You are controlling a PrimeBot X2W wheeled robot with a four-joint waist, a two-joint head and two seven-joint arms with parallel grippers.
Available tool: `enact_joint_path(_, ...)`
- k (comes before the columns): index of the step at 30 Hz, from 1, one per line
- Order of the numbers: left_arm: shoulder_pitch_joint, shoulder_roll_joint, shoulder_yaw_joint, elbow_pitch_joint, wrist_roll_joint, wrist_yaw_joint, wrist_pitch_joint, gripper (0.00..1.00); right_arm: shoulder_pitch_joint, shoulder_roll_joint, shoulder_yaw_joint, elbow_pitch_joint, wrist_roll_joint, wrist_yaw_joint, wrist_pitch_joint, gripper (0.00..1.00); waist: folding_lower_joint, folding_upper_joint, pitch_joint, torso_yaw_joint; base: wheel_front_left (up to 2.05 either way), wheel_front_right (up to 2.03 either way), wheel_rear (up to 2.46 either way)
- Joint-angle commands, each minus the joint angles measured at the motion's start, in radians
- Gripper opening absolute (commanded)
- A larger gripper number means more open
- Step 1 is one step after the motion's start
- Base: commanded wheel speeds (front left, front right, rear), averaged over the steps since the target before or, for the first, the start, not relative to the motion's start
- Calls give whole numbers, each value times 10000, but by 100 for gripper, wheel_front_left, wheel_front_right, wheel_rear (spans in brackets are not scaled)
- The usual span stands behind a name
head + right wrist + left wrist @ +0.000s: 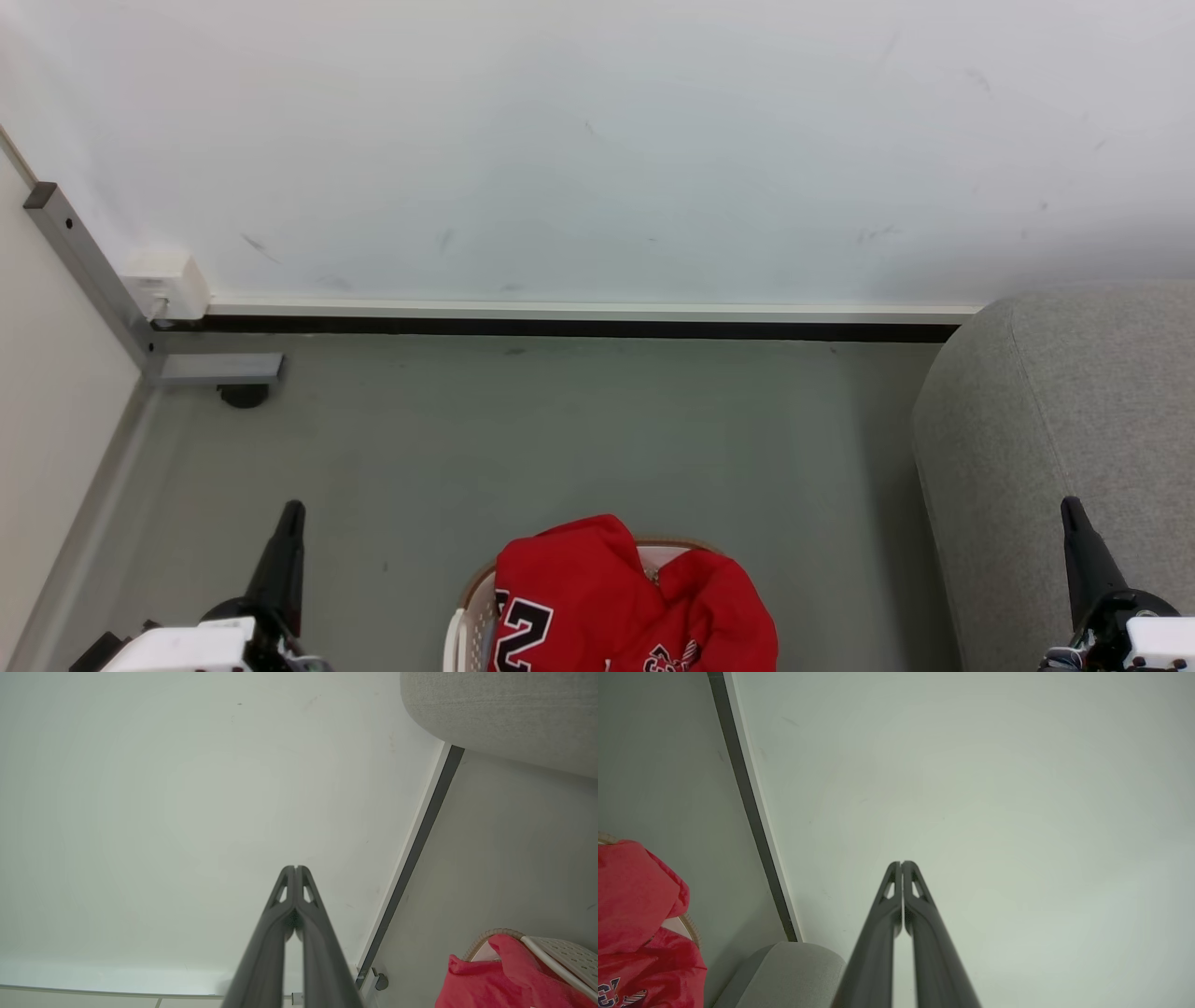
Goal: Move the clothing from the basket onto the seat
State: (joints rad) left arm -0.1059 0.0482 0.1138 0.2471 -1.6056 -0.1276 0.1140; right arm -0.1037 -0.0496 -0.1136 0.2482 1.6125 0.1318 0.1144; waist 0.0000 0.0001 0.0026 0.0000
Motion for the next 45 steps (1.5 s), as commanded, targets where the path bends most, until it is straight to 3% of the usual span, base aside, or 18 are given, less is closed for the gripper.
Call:
enact_joint_path(1, -91, 41, 14, -29, -136, -64, 34, 0, -132, -8, -28, -48, 2, -23, 23, 0, 0, -1, 0, 0, 0, 0, 0)
enact_joint_path(41, -91, 41, 14, -29, -136, -64, 34, 0, -133, -8, -28, -46, 2, -23, 23, 0, 0, -1, 0, 0, 0, 0, 0)
enact_joint_path(42, -2, 0, -1, -2, -1, 0, -2, 100, -1, 0, 1, -5, 0, 0, -2, 100, 0, -1, 0, 0, 0, 0, 0)
enact_joint_path(45, 165, -51, -23, 190, 5, 23, -24, 100, 161, 53, 47, 189, 3, 0, -24, 100, 0, -1, 2, 0, 0, 0, 0)
